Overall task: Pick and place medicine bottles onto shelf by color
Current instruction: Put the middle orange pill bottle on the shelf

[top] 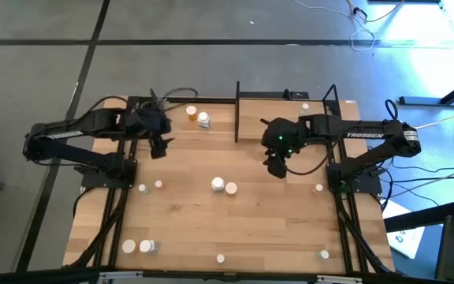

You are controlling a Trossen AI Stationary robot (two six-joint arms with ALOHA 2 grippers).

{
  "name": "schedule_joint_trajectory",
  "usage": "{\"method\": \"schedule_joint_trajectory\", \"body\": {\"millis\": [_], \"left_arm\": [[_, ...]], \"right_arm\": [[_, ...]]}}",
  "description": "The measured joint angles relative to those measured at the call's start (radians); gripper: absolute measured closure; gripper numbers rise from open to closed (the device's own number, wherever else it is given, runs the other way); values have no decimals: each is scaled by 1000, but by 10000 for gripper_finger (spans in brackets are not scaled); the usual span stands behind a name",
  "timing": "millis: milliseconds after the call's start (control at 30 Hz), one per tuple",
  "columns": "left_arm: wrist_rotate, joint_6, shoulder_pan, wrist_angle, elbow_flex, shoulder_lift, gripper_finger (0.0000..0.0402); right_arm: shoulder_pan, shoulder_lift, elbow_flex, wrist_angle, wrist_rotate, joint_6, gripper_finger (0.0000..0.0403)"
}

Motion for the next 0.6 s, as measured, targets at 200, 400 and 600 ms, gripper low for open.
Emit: {"method": "schedule_joint_trajectory", "body": {"millis": [200, 400, 600], "left_arm": [[150, -127, -57, -182, 27, 14, 113], [203, -264, -147, -269, 27, 13, 113], [203, -313, -202, -274, 27, 13, 113]], "right_arm": [[3, 0, 0, 27, 1, -4, 210], [2, 0, 0, 28, 4, -29, 210], [6, 19, 1, 109, 15, -75, 210]]}}
